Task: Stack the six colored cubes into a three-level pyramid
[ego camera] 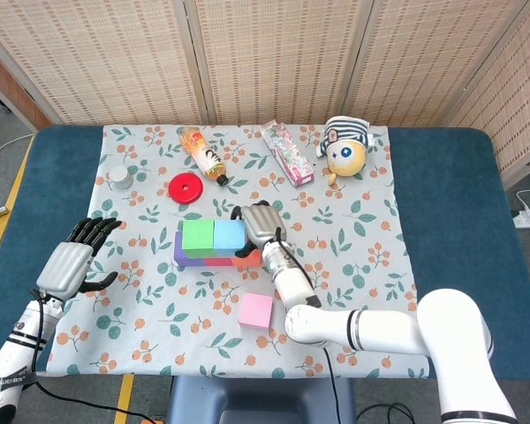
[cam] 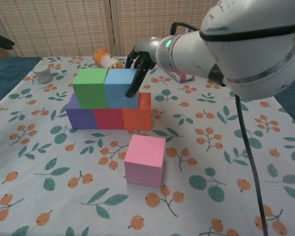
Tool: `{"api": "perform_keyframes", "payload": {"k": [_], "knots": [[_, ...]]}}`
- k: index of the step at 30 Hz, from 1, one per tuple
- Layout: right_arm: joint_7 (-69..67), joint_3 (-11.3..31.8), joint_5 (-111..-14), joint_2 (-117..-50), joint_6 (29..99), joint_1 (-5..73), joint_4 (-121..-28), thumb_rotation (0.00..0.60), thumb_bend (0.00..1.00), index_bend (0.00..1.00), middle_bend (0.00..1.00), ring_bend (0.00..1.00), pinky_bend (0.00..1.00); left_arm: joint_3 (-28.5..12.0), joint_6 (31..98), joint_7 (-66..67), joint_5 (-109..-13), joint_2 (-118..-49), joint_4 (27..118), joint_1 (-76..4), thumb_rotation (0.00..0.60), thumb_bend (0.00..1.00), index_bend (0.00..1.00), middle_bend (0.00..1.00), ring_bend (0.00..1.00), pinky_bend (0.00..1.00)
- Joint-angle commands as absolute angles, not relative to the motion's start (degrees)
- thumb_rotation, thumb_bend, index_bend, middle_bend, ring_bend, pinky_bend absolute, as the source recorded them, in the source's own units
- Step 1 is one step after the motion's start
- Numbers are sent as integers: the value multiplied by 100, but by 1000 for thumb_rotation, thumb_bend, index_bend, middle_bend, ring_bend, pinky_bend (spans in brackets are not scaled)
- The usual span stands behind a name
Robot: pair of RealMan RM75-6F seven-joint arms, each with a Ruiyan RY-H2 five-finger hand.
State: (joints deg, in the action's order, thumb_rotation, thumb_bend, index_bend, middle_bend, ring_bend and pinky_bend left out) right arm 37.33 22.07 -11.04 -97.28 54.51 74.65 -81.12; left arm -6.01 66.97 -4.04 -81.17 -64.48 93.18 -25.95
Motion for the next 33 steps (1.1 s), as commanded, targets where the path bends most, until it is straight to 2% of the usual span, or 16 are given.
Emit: {"api": "perform_keyframes", "payload": {"k": [1, 4, 7, 11, 19, 23, 28, 31, 33], "knots": [[3736, 2211, -1107, -9736, 5451, 7465, -8107, 600, 39, 332, 416, 245, 141, -602, 6698, -405, -8117, -6447, 9313, -2594, 600, 294, 82, 51, 0, 43], [3749, 2207, -1118, -9747, 5461, 7464, -8099, 600, 39, 310, 416, 245, 141, -602, 6701, -405, -8117, -6450, 9311, -2592, 600, 294, 82, 52, 0, 43], [3760, 2203, -1124, -9742, 5455, 7458, -8110, 600, 39, 245, 407, 242, 141, -602, 6699, -402, -8118, -6451, 9307, -2593, 600, 294, 82, 52, 0, 43], [3767, 2201, -1143, -9722, 5447, 7445, -8130, 600, 39, 139, 341, 224, 125, -601, 6698, -415, -8128, -6455, 9306, -2594, 600, 295, 81, 51, 0, 42], [3755, 2183, -1193, -9692, 5424, 7410, -8192, 600, 40, 9, 251, 154, 79, -605, 6693, -430, -8143, -6464, 9309, -2603, 600, 294, 76, 48, 0, 37], [3741, 2175, -1231, -9662, 5414, 7392, -8249, 600, 39, 0, 189, 93, 12, -608, 6686, -418, -8143, -6476, 9312, -2611, 600, 294, 75, 47, 0, 35], [3748, 2138, -1292, -9534, 5472, 7333, -8440, 600, 39, 0, 92, 5, 0, -617, 6672, -378, -8145, -6467, 9340, -2630, 600, 295, 69, 38, 0, 34], [3638, 2149, -1499, -9295, 5591, 7189, -8763, 600, 33, 0, 26, 0, 0, -638, 6666, -357, -8130, -6452, 9354, -2646, 600, 295, 68, 38, 0, 33], [3489, 2119, -1808, -9017, 5738, 6982, -9125, 600, 32, 0, 19, 0, 0, -662, 6673, -358, -8091, -6460, 9343, -2647, 600, 294, 67, 39, 0, 34]]}}
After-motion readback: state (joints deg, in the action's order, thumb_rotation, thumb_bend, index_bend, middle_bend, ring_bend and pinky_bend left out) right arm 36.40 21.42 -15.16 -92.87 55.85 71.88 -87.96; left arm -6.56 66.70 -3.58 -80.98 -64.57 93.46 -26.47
